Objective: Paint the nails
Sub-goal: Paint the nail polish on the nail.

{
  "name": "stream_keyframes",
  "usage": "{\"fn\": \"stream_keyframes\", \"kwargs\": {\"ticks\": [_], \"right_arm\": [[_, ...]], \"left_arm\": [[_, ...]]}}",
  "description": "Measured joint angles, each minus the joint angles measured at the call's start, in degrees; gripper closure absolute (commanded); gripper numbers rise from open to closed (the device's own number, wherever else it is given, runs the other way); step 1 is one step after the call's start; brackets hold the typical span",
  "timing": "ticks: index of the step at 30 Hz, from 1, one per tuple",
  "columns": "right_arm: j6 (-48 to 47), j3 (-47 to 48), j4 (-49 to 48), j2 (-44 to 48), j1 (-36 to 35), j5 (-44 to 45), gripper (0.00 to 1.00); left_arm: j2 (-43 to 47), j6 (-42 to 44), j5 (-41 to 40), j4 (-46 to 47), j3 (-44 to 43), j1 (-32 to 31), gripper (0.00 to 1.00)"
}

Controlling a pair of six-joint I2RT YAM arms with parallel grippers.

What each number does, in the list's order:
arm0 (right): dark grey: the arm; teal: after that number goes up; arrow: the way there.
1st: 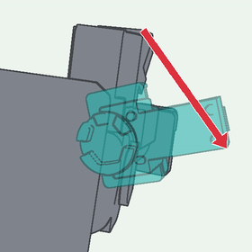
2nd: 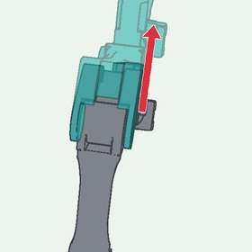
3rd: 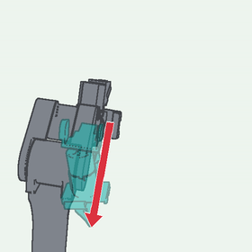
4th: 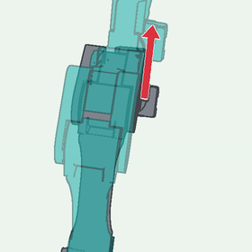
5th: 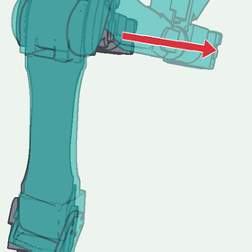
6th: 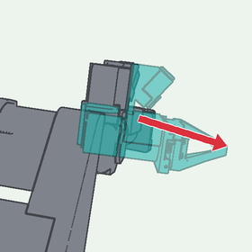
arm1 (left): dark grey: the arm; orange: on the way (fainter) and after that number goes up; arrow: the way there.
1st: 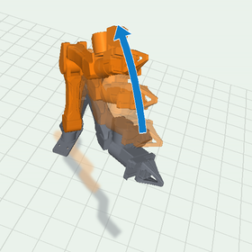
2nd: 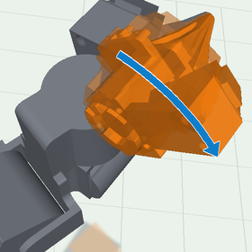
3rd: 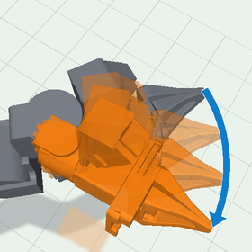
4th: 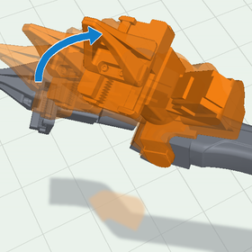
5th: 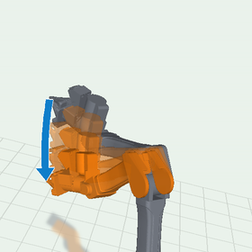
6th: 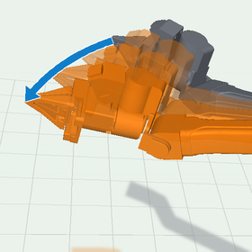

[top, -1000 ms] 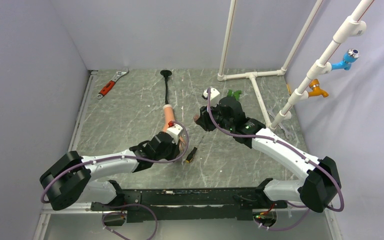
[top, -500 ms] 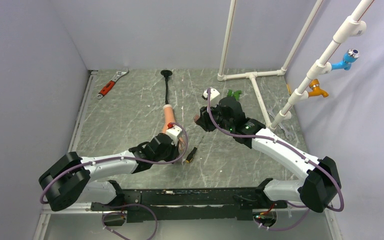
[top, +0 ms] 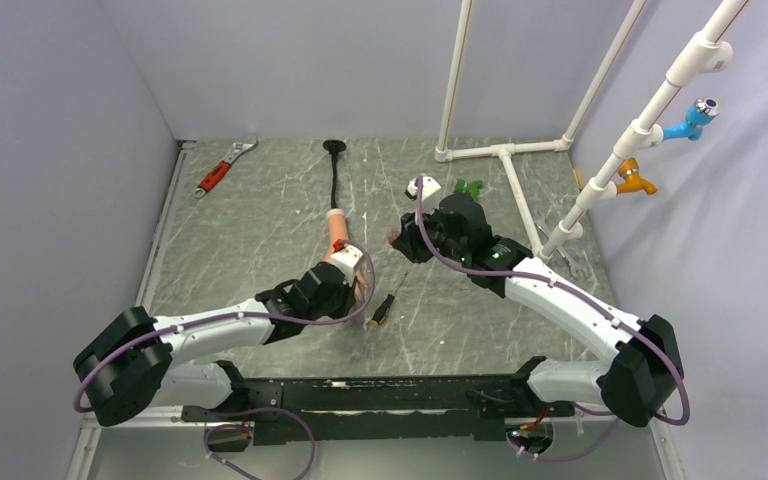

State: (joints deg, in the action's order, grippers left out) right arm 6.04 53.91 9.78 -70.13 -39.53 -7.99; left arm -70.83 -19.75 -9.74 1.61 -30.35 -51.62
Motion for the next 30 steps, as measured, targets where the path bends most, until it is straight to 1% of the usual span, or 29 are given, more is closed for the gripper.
{"fn": "stream_keyframes", "kwargs": {"ticks": [5,18,30], "right_arm": [[0.0,0.0,0.0,0.0,0.0,0.0,1.00],[0.0,0.0,0.0,0.0,0.0,0.0,1.00],[0.0,0.0,0.0,0.0,0.0,0.0,1.00]], "left_arm": [[-0.2,0.1,-1.7,-0.7,-0.5,0.1,1.00],[-0.2,0.6,-3.2,-1.1,-0.5,0.7,1.00],[-0.2,0.8,-1.4,-0.5,-0.4,0.8,1.00]]}}
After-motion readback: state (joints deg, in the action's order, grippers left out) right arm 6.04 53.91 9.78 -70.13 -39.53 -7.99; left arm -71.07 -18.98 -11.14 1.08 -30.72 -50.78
